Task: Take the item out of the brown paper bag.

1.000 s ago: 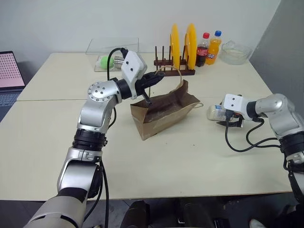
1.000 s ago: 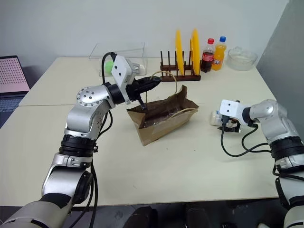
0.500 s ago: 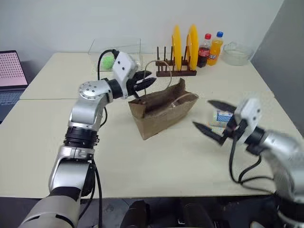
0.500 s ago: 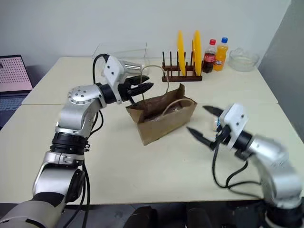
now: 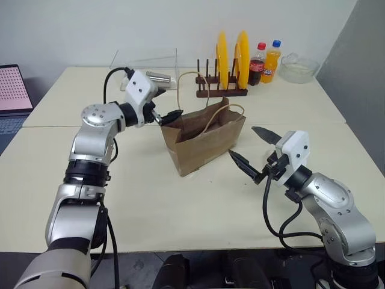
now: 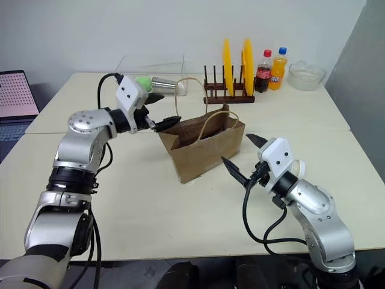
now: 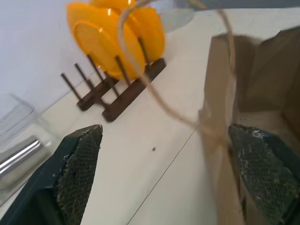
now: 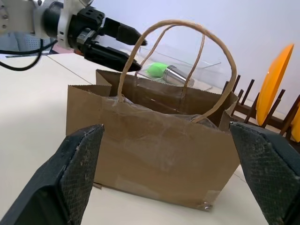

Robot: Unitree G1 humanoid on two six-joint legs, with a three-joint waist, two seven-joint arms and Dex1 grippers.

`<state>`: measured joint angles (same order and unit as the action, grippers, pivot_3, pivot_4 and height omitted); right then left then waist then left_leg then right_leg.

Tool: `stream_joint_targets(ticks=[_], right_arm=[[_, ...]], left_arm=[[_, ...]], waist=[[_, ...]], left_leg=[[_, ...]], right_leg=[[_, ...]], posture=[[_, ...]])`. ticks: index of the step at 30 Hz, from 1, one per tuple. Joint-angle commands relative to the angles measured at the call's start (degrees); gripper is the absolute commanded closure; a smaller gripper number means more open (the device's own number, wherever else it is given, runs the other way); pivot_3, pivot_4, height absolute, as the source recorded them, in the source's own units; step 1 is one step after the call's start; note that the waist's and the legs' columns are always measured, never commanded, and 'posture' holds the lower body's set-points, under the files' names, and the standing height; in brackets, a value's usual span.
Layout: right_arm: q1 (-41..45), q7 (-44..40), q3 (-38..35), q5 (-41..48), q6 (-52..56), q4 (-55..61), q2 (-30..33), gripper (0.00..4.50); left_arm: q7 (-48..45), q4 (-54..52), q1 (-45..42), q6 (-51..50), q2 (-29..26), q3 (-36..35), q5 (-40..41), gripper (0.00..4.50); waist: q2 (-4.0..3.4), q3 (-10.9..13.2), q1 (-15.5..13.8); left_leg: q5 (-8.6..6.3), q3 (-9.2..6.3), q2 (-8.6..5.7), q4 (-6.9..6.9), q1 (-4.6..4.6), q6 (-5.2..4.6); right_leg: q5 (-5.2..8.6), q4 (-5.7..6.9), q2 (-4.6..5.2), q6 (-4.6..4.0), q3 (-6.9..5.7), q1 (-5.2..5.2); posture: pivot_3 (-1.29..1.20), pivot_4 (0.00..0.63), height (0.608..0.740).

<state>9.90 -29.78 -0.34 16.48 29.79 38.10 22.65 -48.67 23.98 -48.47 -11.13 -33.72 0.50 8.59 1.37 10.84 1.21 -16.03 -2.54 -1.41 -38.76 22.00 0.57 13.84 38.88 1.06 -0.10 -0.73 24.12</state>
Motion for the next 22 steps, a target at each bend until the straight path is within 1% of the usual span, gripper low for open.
stream_joint_targets(ticks=[1,4,7,8,9,11,12,14,16,19,22], right_arm=[[0.05,0.24,0.26,-0.80,-3.15,0.58,0.72,0.00],[-1.87,0.50,0.08,-1.23,-5.08,0.30,0.77,0.00],[-4.55,0.91,-0.59,-1.71,-7.36,0.01,0.43,0.00],[-7.44,2.34,-1.41,-2.70,-9.60,-0.66,-0.74,0.00],[-9.53,3.37,-2.01,-3.37,-11.29,-1.22,-1.57,0.00],[-13.88,5.24,-3.16,-3.21,-13.90,-2.49,-4.02,0.00],[-14.87,5.56,-3.34,-2.95,-14.63,-2.88,-4.63,0.00],[-17.19,6.40,-3.38,-3.06,-17.09,-4.16,-6.39,0.00],[-18.21,7.28,-3.44,-3.27,-18.65,-5.24,-7.74,0.00],[-18.09,8.18,-3.40,-3.57,-19.62,-6.14,-8.79,0.00],[-16.36,8.43,-2.68,-3.91,-19.20,-6.56,-8.70,0.00]], left_arm=[[5.24,-7.19,3.85,-1.89,-1.40,-5.23,1.15,0.01],[9.31,-16.27,10.88,-6.78,-0.74,-10.55,4.81,0.01],[14.24,-25.08,17.63,-9.97,0.32,-13.98,5.93,0.01],[16.89,-31.74,24.10,-10.79,2.24,-16.03,6.36,0.01],[18.81,-36.60,28.76,-11.46,3.64,-17.41,6.73,0.01],[22.09,-44.83,37.92,-12.80,6.23,-18.21,5.86,0.01],[23.02,-46.66,40.00,-13.22,6.74,-18.01,5.47,0.01],[24.32,-50.19,47.90,-9.83,8.96,-16.13,3.25,0.01],[25.52,-52.13,53.84,-6.60,11.13,-14.14,1.41,0.01],[27.76,-53.31,57.93,-4.11,13.90,-12.42,-0.09,0.01],[28.90,-52.83,58.26,-1.87,15.58,-10.85,-1.01,0.01]], waist=[[0.00,0.00,-0.02],[0.00,0.00,0.07],[0.00,0.00,-0.05],[0.00,0.00,-0.14],[-0.04,-0.07,-0.13],[-0.05,-0.17,-0.24],[-0.03,-0.18,-0.32],[-0.01,-0.16,-0.67],[-0.04,-0.18,-0.79],[-0.04,-0.19,-1.06],[-0.03,-0.19,-1.11]], left_leg=[[0.00,-0.02,0.00,-0.01,0.01,0.00],[-0.01,-0.02,0.00,-0.01,0.00,-0.01],[-0.01,-0.05,0.02,0.01,0.01,0.00],[-0.01,-0.05,0.02,0.00,0.00,0.00],[-0.01,-0.05,0.02,0.00,0.01,0.00],[-0.04,-0.02,0.02,0.05,-0.14,0.02],[-0.05,-0.02,0.02,0.07,-0.11,0.02],[-0.05,-0.02,0.02,0.03,-0.08,0.01],[-0.05,-0.02,0.02,0.04,-0.15,0.00],[-0.05,-0.06,0.02,0.04,-0.40,-0.02],[-0.05,-0.13,0.02,0.04,-0.45,-0.02]], right_leg=[[0.00,-0.01,0.00,0.00,-0.01,0.00],[0.00,-0.02,0.01,0.00,0.00,0.00],[0.00,-0.02,0.02,0.00,-0.01,0.00],[0.00,-0.02,0.02,0.00,-0.01,-0.02],[0.00,-0.03,0.02,0.00,-0.02,-0.02],[0.01,-0.13,0.06,0.00,0.07,-0.15],[0.04,-0.18,0.06,0.03,0.08,-0.13],[0.03,-0.14,0.06,0.02,0.08,-0.11],[0.09,-0.17,0.04,0.09,0.09,-0.14],[0.11,-0.19,0.04,0.06,0.05,-0.42],[0.14,-0.21,0.02,0.04,-0.03,-0.52]], posture=[[0.00,0.150,0.740],[0.00,0.150,0.740],[0.00,0.150,0.740],[0.00,0.150,0.740],[0.00,0.150,0.740],[0.00,0.150,0.740],[0.00,0.150,0.740],[0.00,0.150,0.740],[0.00,0.150,0.740],[0.00,0.150,0.740],[0.00,0.150,0.740]])
